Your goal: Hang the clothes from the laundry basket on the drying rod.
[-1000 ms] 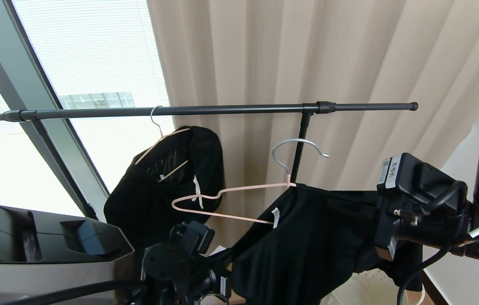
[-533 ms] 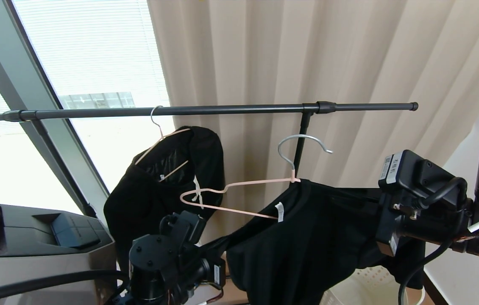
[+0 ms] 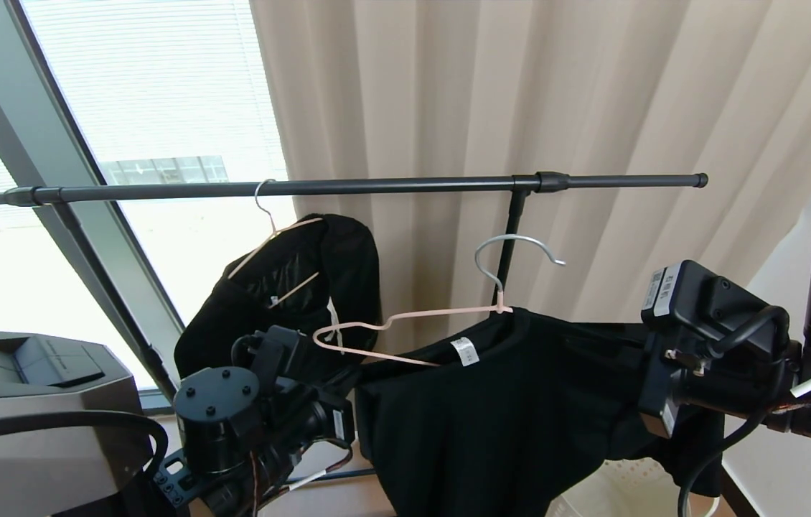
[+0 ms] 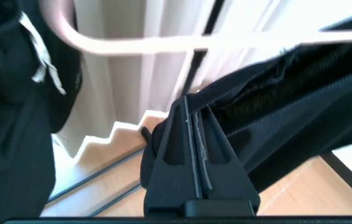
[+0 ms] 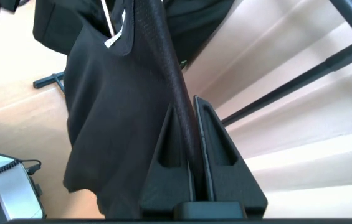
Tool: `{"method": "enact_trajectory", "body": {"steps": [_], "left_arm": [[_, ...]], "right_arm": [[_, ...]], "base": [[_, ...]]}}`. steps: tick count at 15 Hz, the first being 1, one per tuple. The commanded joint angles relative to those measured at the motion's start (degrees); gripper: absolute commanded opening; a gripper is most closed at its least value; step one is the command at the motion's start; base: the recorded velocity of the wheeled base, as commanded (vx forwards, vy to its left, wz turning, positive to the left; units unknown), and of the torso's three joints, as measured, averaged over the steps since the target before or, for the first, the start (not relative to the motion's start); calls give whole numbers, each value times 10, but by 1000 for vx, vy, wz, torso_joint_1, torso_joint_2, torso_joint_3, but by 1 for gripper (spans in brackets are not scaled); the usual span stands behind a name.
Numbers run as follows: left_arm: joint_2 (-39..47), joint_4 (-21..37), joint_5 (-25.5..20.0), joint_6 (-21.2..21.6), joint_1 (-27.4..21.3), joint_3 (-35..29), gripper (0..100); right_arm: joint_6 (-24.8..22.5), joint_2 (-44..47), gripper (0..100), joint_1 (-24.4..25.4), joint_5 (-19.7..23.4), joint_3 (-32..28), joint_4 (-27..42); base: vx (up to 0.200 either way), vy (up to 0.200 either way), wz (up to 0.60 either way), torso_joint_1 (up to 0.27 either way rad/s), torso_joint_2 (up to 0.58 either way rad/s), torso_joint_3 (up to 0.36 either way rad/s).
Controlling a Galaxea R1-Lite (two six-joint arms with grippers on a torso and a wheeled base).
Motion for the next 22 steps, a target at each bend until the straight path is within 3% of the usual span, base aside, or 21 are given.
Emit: {"method": "enact_trajectory", "body": {"steps": [1,10,22], "left_arm": [[-15,-1,0,5,22,-6,0],[-17,-1,-3,7,72,-27,0],[-88,-1,-45,7,78,-14,0]], "right_arm": [[0,0,0,-1,-3,5,0],[-9,-3,0,-12,-4,18,2],[-21,-3,0,-16,-4,20,3]], "base": [[0,0,0,0,0,0],[0,0,0,0,0,0],[0,0,0,0,0,0]]}}
